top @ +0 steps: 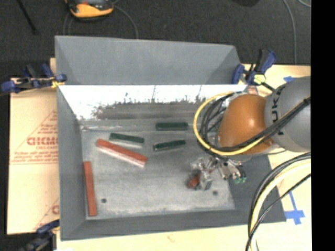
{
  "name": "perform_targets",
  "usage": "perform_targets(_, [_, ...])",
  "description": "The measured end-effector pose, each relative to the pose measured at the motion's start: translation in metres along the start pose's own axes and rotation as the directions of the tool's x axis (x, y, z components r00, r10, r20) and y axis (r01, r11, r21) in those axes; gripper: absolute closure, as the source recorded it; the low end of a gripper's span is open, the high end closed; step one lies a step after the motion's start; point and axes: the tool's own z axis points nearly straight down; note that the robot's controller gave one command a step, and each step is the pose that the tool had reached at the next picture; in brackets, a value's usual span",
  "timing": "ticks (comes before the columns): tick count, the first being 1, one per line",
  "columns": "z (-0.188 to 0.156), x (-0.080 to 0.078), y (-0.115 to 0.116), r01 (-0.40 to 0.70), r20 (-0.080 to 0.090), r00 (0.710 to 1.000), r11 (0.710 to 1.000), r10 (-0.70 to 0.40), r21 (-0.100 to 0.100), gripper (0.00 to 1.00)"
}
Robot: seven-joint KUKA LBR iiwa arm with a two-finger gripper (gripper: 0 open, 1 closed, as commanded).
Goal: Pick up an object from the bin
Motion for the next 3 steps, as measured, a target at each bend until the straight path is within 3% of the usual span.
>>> perform_targets(1, [0.000,0.000,0.000,-0.001,0.000,1.000,1.000,0.001,0.000,1.00])
perform_targets(2, [-0.054,0.003,0.009,0.024,-0.007,1.000,1.000,-0.024,-0.002,1.00])
perform_targets(3, [-0.074,-0.006,0.010,0.194,0.008,0.981,0.981,-0.194,0.006,1.00])
